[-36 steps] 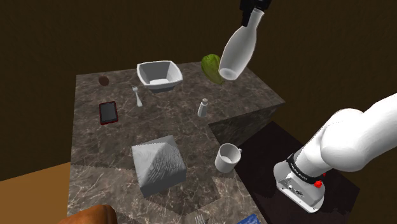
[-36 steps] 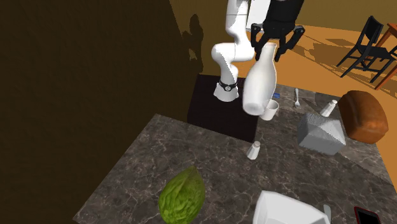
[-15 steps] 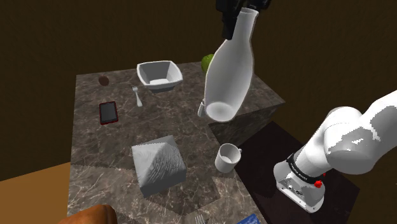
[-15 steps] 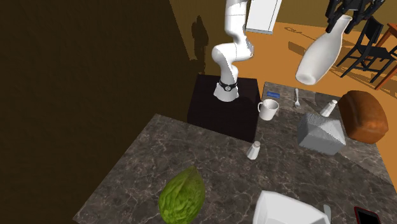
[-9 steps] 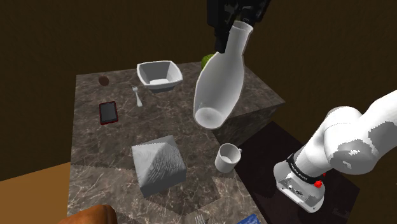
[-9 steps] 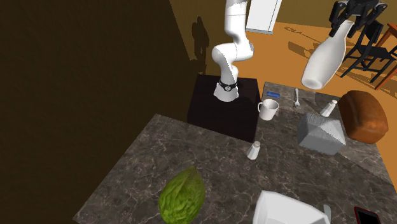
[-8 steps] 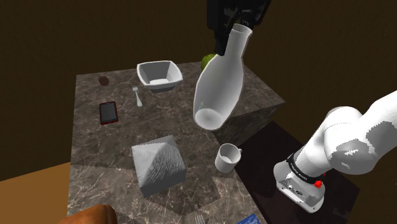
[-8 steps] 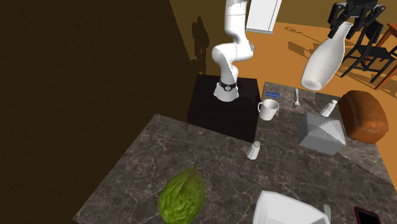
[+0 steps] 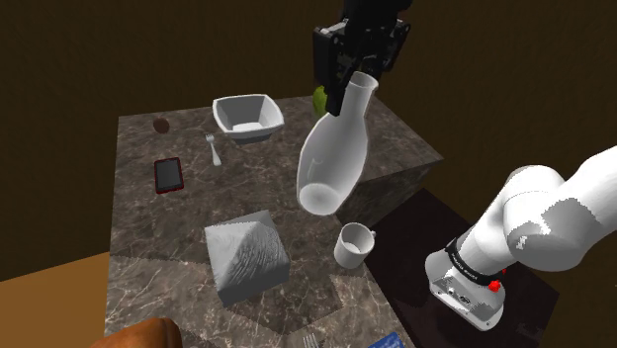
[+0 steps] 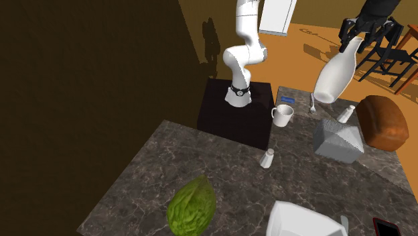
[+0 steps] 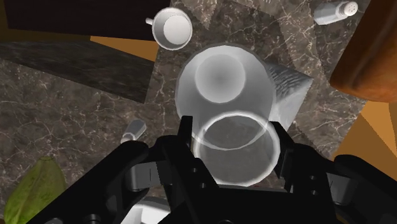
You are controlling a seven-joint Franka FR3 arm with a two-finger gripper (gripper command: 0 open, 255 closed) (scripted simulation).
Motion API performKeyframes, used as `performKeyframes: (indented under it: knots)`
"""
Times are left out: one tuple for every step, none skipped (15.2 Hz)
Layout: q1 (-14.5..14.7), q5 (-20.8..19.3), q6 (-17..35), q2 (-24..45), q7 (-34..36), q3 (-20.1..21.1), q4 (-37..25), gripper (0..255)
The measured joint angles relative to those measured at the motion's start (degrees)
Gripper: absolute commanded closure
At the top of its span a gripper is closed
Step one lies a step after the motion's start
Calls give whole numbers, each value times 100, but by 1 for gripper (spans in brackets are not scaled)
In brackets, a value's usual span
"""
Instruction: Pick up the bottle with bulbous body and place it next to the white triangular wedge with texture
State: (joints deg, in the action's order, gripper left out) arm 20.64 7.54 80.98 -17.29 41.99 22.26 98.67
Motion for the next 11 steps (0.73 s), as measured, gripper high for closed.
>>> performKeyframes:
  knots:
    - [2,6,81,-21,-13,-2,102,255]
    - [6,20,159,-70,-27,-7,228,255]
    - [15,32,245,-97,-20,4,337,255]
    - [20,46,310,-143,-35,-2,446,255]
    - [26,57,382,-172,-39,1,545,255]
    - [28,61,455,-183,-47,3,629,255]
    - [31,69,543,-212,-61,2,745,255]
    - [34,79,605,-243,-74,-3,838,255]
    - [35,77,679,-227,-71,9,896,255]
    - [38,85,760,-254,-86,6,1003,255]
    - [41,92,845,-273,-97,7,1107,255]
